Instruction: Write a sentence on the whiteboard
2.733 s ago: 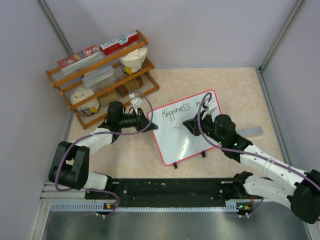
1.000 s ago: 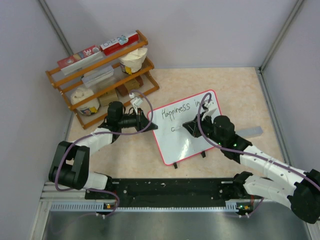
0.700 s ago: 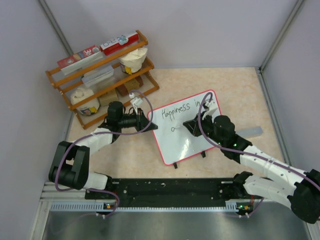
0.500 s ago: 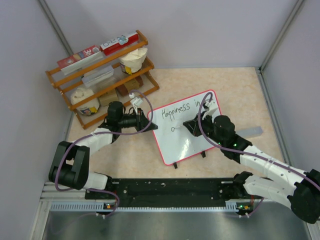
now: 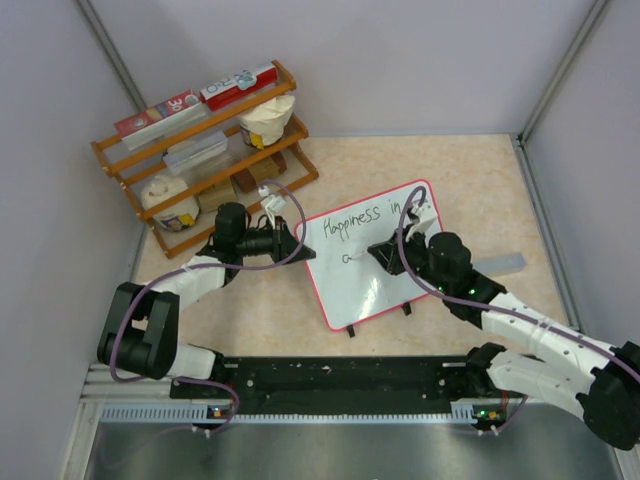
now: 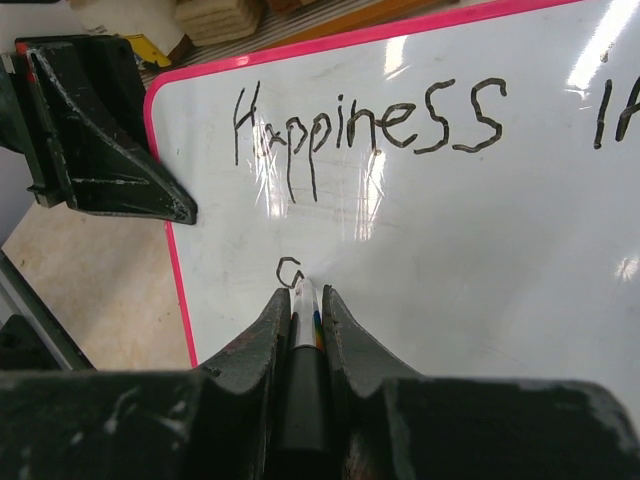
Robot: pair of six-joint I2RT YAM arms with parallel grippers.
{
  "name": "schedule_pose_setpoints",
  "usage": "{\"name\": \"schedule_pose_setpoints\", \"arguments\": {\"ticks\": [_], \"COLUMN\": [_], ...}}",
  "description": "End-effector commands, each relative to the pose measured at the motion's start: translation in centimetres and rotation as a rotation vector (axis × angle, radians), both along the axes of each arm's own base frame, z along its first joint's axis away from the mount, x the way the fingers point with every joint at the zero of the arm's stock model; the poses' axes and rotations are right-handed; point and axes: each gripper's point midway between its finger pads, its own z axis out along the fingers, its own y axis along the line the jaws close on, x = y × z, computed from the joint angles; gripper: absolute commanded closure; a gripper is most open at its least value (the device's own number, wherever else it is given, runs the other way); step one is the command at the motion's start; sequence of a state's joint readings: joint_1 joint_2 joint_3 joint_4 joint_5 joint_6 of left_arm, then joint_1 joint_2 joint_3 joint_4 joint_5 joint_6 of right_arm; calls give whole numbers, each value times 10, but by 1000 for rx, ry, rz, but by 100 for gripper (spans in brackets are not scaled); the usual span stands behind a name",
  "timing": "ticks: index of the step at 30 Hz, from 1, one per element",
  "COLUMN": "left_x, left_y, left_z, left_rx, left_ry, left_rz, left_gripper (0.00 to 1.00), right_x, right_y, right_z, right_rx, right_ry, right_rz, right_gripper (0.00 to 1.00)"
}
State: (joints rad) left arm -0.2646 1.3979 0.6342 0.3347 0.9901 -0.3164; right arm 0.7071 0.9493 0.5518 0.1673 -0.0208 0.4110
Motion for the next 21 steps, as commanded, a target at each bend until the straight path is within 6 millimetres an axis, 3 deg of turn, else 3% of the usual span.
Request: {"name": "schedule_pose_setpoints", "arguments": {"ticks": [1,21], "left_x": [-3,-3], "left_y": [0,0], "left_z": [-24,-25], "left_rx": [80,82], "left_ry": [-70,-71], "left_rz": [-23,-21], "left_gripper": [100,100], "right_x": [-4,-23], "right_y": [-6,-6], "right_z": [-12,-31], "right_rx": [-47,-63], "right_ry": [6,53], "right_rz": [-7,61], "right_gripper": [100,100]}}
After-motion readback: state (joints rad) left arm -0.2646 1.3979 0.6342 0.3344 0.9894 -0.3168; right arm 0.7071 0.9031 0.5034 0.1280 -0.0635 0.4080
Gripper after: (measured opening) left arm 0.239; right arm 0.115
